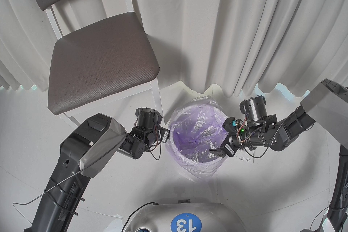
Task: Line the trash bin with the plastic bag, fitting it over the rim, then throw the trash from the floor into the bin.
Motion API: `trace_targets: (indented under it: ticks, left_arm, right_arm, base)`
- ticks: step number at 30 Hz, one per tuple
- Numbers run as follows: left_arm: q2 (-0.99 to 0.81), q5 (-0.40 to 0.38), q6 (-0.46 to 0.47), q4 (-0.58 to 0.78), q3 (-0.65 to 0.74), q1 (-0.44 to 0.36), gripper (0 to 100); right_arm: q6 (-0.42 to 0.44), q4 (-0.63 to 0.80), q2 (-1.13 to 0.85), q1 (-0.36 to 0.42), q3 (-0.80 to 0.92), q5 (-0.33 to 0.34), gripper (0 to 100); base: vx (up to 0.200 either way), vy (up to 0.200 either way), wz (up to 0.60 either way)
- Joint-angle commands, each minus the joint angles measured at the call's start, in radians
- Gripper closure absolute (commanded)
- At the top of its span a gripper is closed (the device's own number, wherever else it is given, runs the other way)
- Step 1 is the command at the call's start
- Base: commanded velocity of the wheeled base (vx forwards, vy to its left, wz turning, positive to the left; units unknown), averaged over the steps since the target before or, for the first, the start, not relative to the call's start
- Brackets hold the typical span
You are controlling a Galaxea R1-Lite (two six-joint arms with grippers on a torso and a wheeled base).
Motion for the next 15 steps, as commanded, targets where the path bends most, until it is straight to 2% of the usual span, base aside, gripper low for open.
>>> trace_targets:
  ticks: [1, 6, 15]
  left_arm:
    - [0.011, 0.036, -0.049, -0.024, 0.019, 0.003, 0]
    - [-0.08, 0.04, -0.118, -0.119, 0.163, 0.018, 0]
    - [-0.221, 0.022, -0.138, -0.343, 0.47, 0.024, 0]
  right_arm:
    - [-0.036, 0.042, 0.026, 0.002, -0.044, 0.047, 0]
    - [-0.125, 0.093, 0.051, -0.011, -0.098, 0.096, 0]
    - [-0.133, 0.121, 0.106, -0.024, -0.138, 0.127, 0]
  base:
    - [0.0, 0.0, 0.0]
    - [0.0, 0.0, 0.0]
    - [0.0, 0.0, 0.0]
